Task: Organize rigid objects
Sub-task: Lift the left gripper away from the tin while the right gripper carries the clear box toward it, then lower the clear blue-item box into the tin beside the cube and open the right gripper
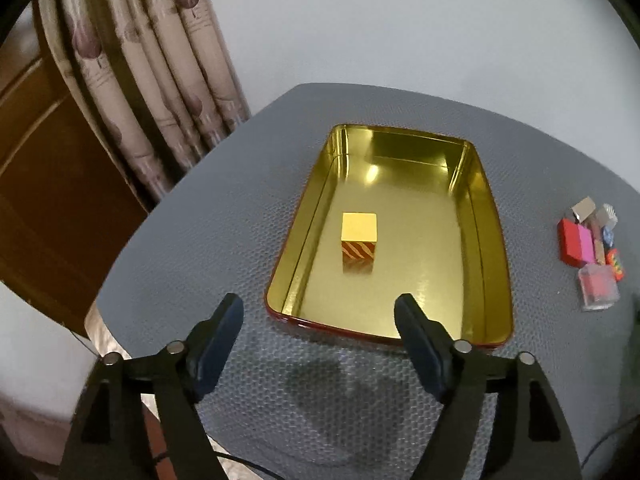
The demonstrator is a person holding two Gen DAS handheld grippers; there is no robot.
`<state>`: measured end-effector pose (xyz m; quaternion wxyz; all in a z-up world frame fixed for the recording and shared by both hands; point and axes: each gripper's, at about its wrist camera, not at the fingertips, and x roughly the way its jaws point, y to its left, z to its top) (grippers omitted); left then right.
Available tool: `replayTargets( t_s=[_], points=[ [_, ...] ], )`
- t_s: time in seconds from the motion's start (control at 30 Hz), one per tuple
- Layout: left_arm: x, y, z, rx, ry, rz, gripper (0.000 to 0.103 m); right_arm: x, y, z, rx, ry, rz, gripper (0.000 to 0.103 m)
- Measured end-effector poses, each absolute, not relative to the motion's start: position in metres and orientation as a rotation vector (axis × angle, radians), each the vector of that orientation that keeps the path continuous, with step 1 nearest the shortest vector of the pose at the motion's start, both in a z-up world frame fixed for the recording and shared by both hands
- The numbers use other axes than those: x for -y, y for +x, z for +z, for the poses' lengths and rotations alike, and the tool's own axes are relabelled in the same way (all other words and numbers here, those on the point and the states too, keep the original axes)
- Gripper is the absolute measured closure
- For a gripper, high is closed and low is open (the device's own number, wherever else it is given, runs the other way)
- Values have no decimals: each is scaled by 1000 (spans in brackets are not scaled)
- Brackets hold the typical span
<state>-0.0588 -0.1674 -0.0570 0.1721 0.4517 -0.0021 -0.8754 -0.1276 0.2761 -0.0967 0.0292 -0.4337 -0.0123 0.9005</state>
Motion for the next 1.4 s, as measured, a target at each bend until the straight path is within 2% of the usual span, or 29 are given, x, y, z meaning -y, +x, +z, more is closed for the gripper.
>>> replayTargets(
  t_s=[0.4, 0.63, 1.4],
  points=[
    [194, -57, -55, -173, 1271, -2434, 24, -220, -126, -60, 144, -1317, 2902, 45],
    [205, -54, -51, -219, 1220, -2397, 21, -188, -125, -47, 189, -1353, 3001, 45],
    [242, -47, -51, -392, 1187, -2272, 20, 3, -127, -2, 497, -1439, 3278, 45]
  ],
)
